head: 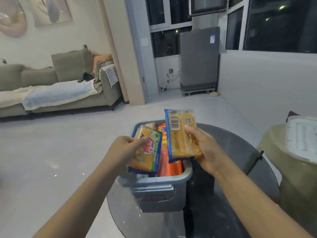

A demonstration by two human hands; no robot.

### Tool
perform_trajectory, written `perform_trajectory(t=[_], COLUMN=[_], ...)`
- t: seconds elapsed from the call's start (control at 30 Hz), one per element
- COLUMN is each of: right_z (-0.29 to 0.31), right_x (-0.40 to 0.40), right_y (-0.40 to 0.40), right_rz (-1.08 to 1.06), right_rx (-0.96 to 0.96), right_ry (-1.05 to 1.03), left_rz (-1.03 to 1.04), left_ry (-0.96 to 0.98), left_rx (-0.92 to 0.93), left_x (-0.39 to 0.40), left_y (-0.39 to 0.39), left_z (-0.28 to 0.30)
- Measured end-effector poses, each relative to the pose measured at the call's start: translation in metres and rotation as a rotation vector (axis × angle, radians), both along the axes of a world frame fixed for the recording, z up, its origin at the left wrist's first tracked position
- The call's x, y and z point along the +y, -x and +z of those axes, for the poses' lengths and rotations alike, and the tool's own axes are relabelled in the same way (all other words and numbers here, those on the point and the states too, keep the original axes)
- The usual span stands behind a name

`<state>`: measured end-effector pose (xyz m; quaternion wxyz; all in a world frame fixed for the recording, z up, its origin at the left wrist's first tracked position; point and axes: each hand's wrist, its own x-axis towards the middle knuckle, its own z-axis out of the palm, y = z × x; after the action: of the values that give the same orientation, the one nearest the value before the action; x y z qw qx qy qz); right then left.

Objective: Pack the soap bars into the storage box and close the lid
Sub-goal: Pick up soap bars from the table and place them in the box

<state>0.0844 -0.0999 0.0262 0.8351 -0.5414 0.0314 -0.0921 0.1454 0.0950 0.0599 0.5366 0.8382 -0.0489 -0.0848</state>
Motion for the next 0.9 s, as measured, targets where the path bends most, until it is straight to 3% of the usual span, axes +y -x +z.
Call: perform_trajectory(t=[0.1, 0.5, 0.63, 0.83, 0.9], right_z=[-0.001, -0.006, -0.006, -0.005, -0.004], right_x=[0.004, 0.000, 0.000, -0.001, -0.001], right_y=[-0.002, 0.000, 0.000, 0.001, 0.002], right_rz=[-0.006, 0.012, 0.019, 0.034, 0.034], right_rx=[0.002, 0.007, 0.012, 0.009, 0.017], right_ry=[0.032, 0.060, 0.065, 0.067, 0.080], left_rz=[0.017, -0.210, -0.307, -0.374, -0.336], left_ry=[-0.249, -0.681, -0.974, -0.975, -0.816], left_rx=[-0.099, -0.022, -0.033, -0.063, -0.029], left_x=[0.008, -0.005, -0.011, -0.016, -0.015], left_y=[-0.003, -0.007, -0.005, -0.003, -0.002], left_z=[-0.004, -0.006, -0.009, -0.014, -0.018])
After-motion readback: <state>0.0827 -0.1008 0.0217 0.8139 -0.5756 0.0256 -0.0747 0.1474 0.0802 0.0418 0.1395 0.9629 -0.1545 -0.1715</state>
